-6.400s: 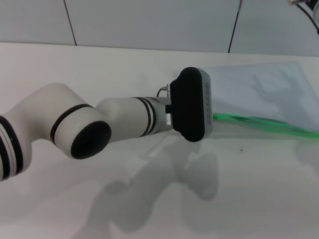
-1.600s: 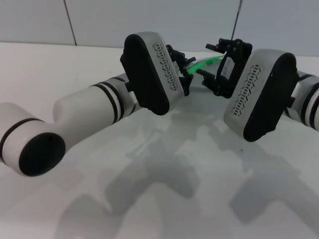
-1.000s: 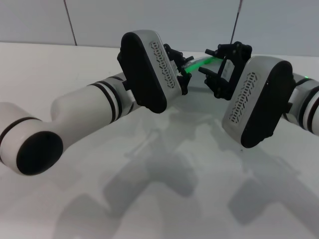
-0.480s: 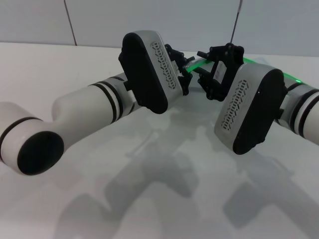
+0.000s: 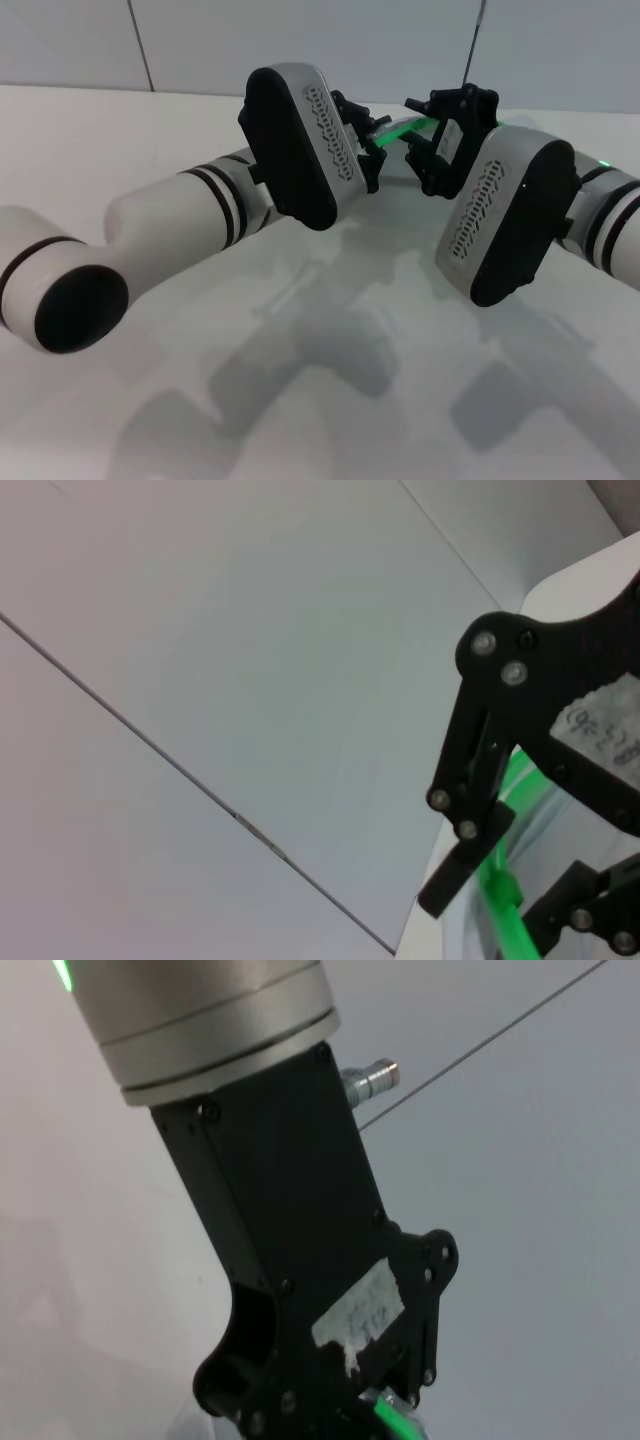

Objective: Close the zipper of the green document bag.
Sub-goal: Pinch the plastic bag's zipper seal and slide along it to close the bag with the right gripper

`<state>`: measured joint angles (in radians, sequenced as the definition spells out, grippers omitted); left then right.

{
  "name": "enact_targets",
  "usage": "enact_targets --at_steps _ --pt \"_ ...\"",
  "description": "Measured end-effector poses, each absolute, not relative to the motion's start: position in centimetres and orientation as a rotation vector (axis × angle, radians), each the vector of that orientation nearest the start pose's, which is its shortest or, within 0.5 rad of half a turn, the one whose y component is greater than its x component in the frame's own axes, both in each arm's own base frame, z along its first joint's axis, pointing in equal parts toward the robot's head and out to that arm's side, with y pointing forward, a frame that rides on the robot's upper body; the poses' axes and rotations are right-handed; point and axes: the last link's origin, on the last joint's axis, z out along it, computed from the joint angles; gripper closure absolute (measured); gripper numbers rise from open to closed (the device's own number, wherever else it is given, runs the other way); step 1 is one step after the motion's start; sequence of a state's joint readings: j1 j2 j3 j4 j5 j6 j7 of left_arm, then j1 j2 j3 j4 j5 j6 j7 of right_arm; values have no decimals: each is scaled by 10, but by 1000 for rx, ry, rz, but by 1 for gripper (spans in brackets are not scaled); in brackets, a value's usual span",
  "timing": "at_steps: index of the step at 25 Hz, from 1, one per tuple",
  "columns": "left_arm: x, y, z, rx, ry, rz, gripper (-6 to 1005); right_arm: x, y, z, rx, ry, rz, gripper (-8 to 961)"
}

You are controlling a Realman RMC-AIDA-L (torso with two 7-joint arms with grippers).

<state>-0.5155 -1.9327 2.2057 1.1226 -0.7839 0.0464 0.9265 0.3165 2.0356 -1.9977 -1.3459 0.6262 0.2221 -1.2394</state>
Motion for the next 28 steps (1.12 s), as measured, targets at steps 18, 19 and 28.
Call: enact_targets --at_steps 18,19,28 --pt "-144 383 -75 -2223 300 -136 916 144 361 -60 -2183 -489 -66 806" --pt "-144 383 -75 -2223 300 -136 916 144 360 -61 -2184 -492 -64 807" --pt "-144 382 -76 -2225 299 -135 915 141 357 -65 -2194 -506 -58 809"
